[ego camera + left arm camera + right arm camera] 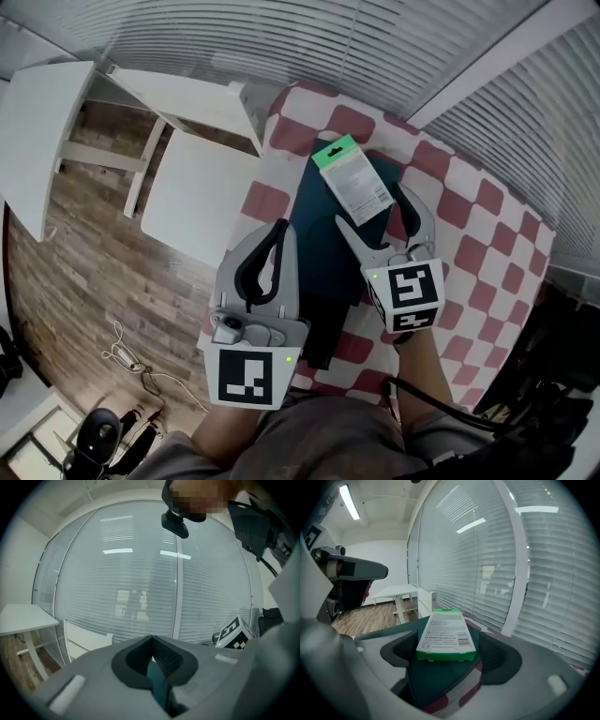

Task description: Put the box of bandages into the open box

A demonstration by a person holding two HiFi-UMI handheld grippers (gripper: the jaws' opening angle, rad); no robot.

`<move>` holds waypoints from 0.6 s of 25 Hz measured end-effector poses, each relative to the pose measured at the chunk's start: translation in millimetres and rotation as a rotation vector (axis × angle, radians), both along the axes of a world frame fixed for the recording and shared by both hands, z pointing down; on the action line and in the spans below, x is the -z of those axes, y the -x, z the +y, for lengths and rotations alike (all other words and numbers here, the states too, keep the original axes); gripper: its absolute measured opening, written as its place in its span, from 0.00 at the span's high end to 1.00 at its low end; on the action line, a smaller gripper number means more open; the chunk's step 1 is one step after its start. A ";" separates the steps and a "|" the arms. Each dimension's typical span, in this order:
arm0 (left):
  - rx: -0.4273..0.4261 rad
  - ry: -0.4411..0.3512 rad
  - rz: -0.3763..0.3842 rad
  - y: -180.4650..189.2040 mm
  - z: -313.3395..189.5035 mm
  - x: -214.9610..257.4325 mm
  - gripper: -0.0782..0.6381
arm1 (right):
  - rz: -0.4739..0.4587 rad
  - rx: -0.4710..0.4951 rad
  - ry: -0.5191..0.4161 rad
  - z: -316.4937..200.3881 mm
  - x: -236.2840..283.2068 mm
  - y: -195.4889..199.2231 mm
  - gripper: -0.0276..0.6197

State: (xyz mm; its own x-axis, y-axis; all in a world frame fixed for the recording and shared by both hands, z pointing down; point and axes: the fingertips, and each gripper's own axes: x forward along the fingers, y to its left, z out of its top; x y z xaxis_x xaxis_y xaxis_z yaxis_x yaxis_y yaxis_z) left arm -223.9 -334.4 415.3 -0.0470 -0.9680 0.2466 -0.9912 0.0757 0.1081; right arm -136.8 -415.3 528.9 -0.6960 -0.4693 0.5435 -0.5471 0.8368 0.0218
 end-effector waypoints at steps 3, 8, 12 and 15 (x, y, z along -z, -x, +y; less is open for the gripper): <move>-0.004 -0.002 0.002 1.1 -0.8 -1.4 0.89 | 0.004 0.001 0.000 -2.7 -3.3 0.3 0.29; 0.008 -0.004 -0.009 1.1 3.8 5.4 0.89 | -0.010 0.037 0.025 0.6 -3.5 4.4 0.36; 0.021 -0.016 -0.027 -1.1 10.5 16.9 0.89 | -0.013 0.045 0.010 4.7 5.0 2.9 0.36; 0.036 -0.032 -0.045 -2.9 17.1 23.9 0.89 | -0.056 0.017 -0.018 4.4 20.4 -1.3 0.37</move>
